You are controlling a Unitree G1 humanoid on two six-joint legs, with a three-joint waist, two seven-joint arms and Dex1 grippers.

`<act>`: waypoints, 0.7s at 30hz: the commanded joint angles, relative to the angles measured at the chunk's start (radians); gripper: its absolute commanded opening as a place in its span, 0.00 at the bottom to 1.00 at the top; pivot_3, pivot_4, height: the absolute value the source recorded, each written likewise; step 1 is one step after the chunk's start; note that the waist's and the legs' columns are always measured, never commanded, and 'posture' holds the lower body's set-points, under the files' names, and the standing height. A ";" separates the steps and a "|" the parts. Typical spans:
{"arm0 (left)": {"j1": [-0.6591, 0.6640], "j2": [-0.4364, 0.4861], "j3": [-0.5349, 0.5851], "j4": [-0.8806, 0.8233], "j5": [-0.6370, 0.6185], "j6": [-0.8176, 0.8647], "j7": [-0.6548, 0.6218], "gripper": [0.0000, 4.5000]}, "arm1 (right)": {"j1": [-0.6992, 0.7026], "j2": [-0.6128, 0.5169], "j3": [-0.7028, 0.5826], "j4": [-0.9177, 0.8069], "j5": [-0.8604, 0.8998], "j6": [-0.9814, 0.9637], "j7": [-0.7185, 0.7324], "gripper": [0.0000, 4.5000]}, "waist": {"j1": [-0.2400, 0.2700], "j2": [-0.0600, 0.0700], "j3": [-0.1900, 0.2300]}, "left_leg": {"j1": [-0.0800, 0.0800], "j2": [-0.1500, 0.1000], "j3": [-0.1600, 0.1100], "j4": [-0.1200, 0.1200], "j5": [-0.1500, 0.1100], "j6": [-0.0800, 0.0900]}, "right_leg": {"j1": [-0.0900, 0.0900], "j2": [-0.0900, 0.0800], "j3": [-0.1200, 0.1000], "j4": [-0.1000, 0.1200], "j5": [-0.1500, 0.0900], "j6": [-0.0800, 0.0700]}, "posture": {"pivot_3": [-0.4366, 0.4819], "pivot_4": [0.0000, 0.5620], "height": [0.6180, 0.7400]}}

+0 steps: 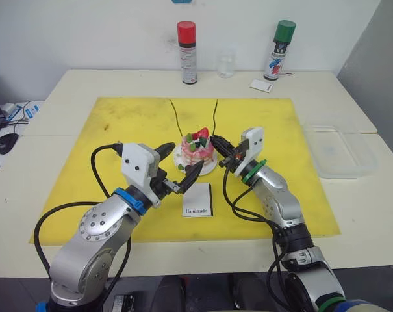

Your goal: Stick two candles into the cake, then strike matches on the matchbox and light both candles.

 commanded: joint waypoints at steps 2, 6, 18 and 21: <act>-0.011 0.006 0.017 -0.020 -0.009 -0.005 -0.001 1.00 | -0.008 -0.006 0.003 -0.044 -0.003 -0.006 0.001 0.44 | 0.000 0.000 0.000 | 0.000 0.000 0.000 0.000 0.000 0.000 | 0.000 0.000 0.000 0.000 0.000 0.000 | 0.48 0.27 1.00; -0.004 0.013 0.021 -0.021 -0.010 -0.005 -0.007 1.00 | 0.009 -0.036 -0.002 -0.095 0.006 0.015 0.013 0.44 | 0.000 0.000 0.000 | 0.000 0.000 0.000 0.000 0.000 0.000 | 0.000 0.000 0.000 0.000 0.000 0.000 | 0.48 0.27 1.00; 0.009 0.379 0.303 0.193 -0.863 0.431 -0.037 1.00 | 0.073 -0.446 0.114 -0.223 -0.098 0.006 0.344 0.24 | -0.001 0.000 0.001 | 0.001 0.001 0.000 -0.001 0.000 0.000 | 0.000 0.000 -0.001 0.000 -0.005 0.003 | 0.48 0.27 1.00; -0.023 0.617 0.207 0.451 -1.348 0.484 0.141 1.00 | 0.055 -0.486 0.146 -0.206 -0.127 -0.026 0.391 0.00 | -0.004 -0.002 0.003 | 0.001 0.002 -0.002 -0.001 0.000 0.000 | -0.001 0.001 -0.002 0.001 -0.005 0.002 | 0.48 0.27 1.00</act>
